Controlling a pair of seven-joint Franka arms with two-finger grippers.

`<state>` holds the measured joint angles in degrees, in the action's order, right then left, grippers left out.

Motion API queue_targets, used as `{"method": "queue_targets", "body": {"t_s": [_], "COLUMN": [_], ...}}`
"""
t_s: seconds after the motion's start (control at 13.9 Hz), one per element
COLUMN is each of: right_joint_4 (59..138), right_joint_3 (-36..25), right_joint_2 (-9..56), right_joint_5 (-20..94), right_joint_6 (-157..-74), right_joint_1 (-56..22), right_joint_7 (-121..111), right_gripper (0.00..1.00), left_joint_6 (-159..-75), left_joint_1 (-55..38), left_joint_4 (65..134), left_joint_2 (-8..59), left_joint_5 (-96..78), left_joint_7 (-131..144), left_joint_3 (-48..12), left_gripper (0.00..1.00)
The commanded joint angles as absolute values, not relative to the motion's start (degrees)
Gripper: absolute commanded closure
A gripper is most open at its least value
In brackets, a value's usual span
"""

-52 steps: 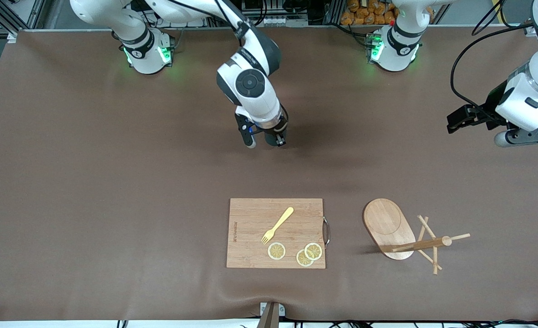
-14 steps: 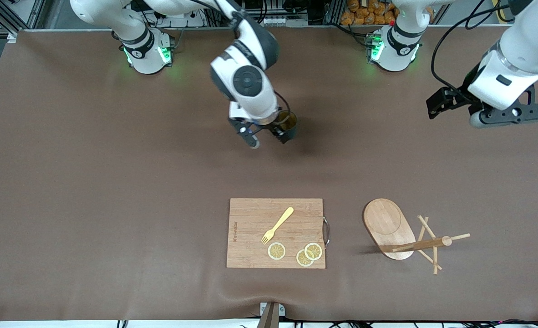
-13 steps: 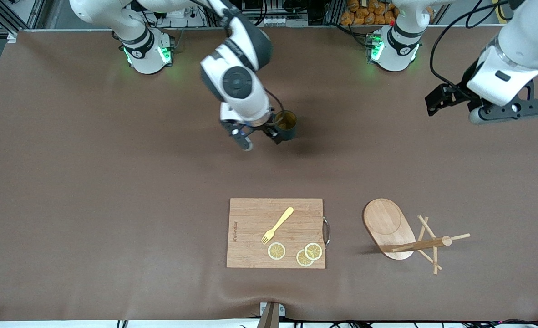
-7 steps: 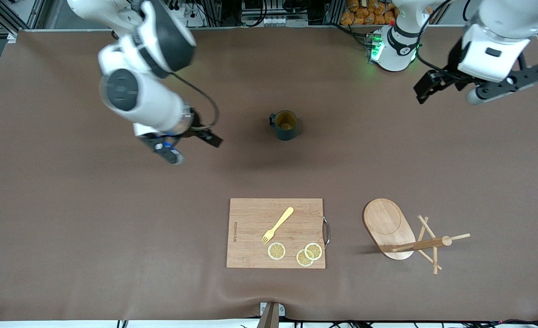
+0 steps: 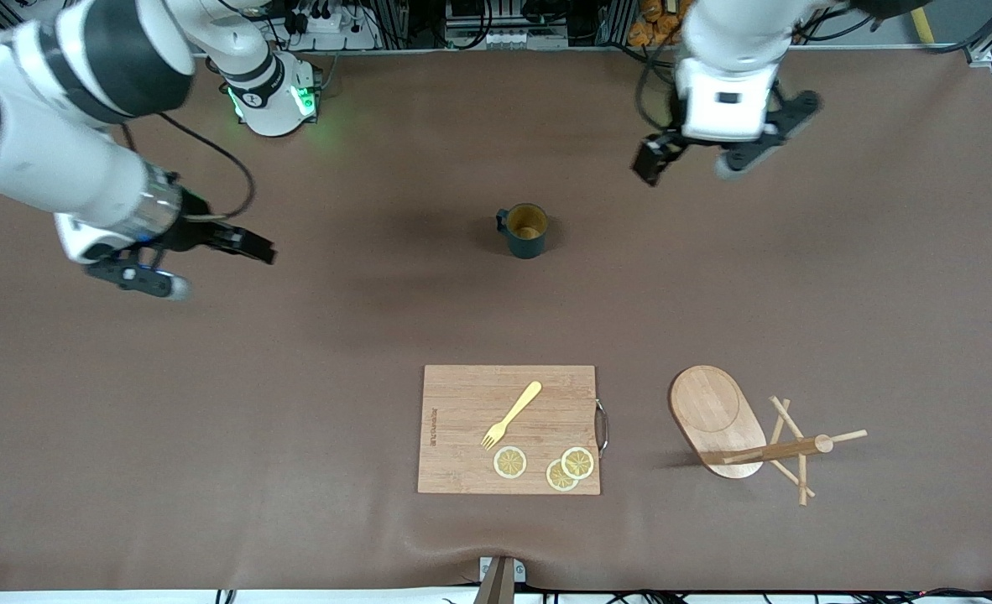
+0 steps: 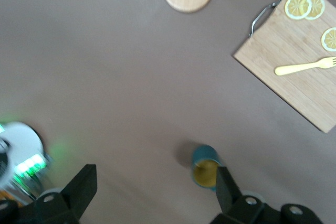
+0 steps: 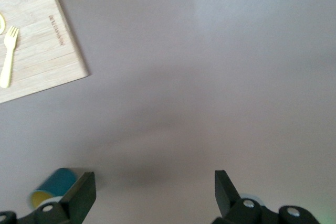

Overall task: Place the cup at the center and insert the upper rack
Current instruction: 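Withdraw the right gripper while the left gripper reaches toward the mug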

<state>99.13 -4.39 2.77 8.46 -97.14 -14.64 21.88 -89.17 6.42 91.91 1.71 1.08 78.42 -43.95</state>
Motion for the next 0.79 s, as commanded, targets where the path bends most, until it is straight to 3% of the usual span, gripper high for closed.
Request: {"method": "queue_targets", "body": {"t_s": [0.0,0.5,0.72], "right_joint_4": [102.21,103.62,105.9], "right_joint_3": [-3.25,-3.08,-3.16], "right_joint_2": [-0.96,-3.08,-3.6], "right_joint_5": [5.63,-0.16,-0.44], "right_joint_6": [-97.64,-100.27,-102.91], "right_joint_1": [-10.04,-5.89,-5.89], "right_joint_7": [12.42,1.76,1.84], "right_gripper": [0.0,0.0,0.0], "left_joint_6": [-91.84,-94.92,-95.36], "left_joint_1": [1.7,-17.99,-24.76], "left_joint_4": [91.23,90.36,86.58], "left_joint_2": [6.05,22.03,30.74], "left_joint_5": [5.61,22.56,30.91], "left_joint_7": [90.05,119.21,130.85], "left_joint_3": [-46.05,-45.7,-45.44], "left_gripper": [0.0,0.0,0.0]}}
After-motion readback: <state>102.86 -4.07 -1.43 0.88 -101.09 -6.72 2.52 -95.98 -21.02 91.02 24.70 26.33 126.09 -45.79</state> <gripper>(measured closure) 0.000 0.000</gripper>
